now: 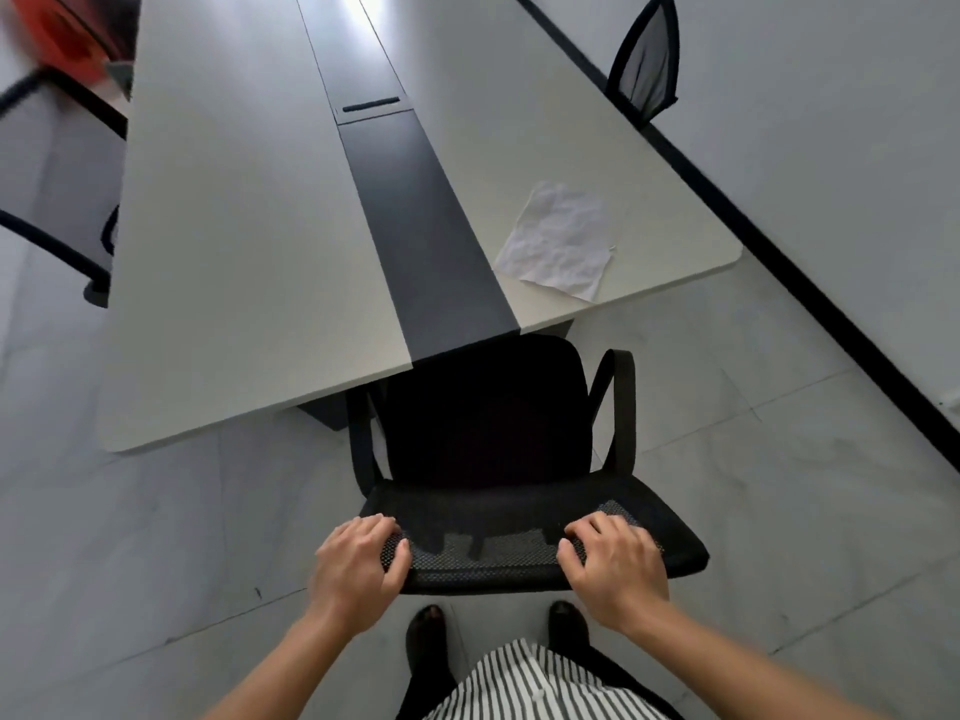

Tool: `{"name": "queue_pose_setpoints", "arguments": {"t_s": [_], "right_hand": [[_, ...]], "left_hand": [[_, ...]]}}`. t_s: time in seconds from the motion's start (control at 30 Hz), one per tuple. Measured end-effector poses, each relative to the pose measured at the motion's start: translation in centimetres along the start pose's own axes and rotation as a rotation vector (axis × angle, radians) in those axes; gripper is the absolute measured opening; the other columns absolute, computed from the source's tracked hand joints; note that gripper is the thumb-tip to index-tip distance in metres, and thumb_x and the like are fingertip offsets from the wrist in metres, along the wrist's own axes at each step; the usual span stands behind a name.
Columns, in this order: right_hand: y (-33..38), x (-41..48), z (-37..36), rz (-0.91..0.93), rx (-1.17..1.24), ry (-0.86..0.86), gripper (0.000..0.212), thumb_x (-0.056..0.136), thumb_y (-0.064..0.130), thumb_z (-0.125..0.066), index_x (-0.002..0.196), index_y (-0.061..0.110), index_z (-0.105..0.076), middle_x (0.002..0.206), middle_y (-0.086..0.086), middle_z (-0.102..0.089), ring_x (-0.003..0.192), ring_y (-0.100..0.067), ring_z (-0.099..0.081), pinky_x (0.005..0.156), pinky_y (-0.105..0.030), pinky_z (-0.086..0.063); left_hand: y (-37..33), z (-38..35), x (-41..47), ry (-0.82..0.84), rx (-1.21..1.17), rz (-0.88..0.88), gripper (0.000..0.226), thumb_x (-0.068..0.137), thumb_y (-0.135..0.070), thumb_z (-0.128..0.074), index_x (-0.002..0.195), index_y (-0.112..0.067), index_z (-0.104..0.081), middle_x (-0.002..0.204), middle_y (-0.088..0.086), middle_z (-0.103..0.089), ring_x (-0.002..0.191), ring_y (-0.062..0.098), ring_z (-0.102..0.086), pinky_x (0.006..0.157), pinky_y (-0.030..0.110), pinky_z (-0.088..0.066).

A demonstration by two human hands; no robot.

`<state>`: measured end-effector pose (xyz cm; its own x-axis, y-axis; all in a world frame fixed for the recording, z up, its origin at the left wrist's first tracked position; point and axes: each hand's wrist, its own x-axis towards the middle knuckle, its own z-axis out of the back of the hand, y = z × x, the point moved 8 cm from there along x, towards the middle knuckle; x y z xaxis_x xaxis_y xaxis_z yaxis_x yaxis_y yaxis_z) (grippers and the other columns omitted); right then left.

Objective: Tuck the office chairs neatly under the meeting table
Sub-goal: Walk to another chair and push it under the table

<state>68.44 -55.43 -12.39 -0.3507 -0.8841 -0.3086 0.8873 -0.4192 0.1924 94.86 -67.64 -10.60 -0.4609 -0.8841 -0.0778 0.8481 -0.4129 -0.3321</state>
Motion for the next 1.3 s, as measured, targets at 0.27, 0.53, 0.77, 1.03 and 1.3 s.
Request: {"name": "queue_pose_setpoints", "arguments": {"t_s": [0.27, 0.53, 0.77, 1.03, 1.3], "right_hand": [[-7.2, 3.8, 2.9, 0.182, -0.048, -0.039, 0.049, 0.083, 0.052, -0.030, 0.101, 0.029, -0.069, 0.103, 0.011, -0.068, 0.097, -0.012, -0.061, 0.090, -0.035, -0.046], [-10.1, 6.6, 5.2, 0.262, -0.096, -0.068, 0.052, 0.081, 0.052, -0.027, 0.093, 0.028, -0.072, 0.097, 0.011, -0.072, 0.091, -0.014, -0.064, 0.082, -0.032, -0.049], [-9.6, 6.5, 4.8, 0.261, -0.104, -0.048, 0.044, 0.085, 0.050, -0.032, 0.095, 0.030, -0.069, 0.099, 0.010, -0.069, 0.094, -0.015, -0.060, 0.081, -0.032, -0.046], [-8.5, 5.2, 4.3, 0.224, -0.096, 0.024, 0.035, 0.091, 0.045, -0.036, 0.099, 0.028, -0.067, 0.102, 0.006, -0.066, 0.096, -0.019, -0.057, 0.079, -0.033, -0.040], [-2.5, 1.1, 6.5, 0.312, 0.256, 0.003, 0.018, 0.089, 0.037, -0.055, 0.099, 0.028, -0.068, 0.087, 0.011, -0.070, 0.081, -0.010, -0.065, 0.074, -0.035, -0.054]], "left_hand": [[-8.2, -2.7, -2.5, -0.057, -0.035, 0.183, 0.036, 0.079, -0.043, -0.039, 0.081, -0.020, -0.067, 0.078, -0.007, -0.069, 0.073, 0.013, -0.064, 0.070, 0.028, -0.051], [-12.2, -4.0, -1.7, -0.082, -0.086, 0.213, 0.029, 0.080, -0.040, -0.042, 0.072, -0.022, -0.064, 0.069, -0.010, -0.064, 0.065, 0.010, -0.060, 0.065, 0.025, -0.046], [-11.2, -3.8, -1.7, -0.110, -0.066, 0.209, 0.035, 0.080, -0.041, -0.038, 0.071, -0.019, -0.065, 0.068, -0.007, -0.064, 0.063, 0.014, -0.059, 0.059, 0.025, -0.041], [-10.0, -3.4, -1.6, -0.040, -0.039, 0.221, 0.037, 0.087, -0.044, -0.037, 0.085, -0.019, -0.064, 0.084, -0.003, -0.064, 0.080, 0.019, -0.058, 0.065, 0.029, -0.038], [-6.9, 1.8, -9.0, -0.131, -0.435, 0.292, 0.015, 0.089, -0.028, -0.055, 0.093, -0.019, -0.065, 0.087, -0.007, -0.065, 0.081, 0.009, -0.059, 0.072, 0.026, -0.049]]}}
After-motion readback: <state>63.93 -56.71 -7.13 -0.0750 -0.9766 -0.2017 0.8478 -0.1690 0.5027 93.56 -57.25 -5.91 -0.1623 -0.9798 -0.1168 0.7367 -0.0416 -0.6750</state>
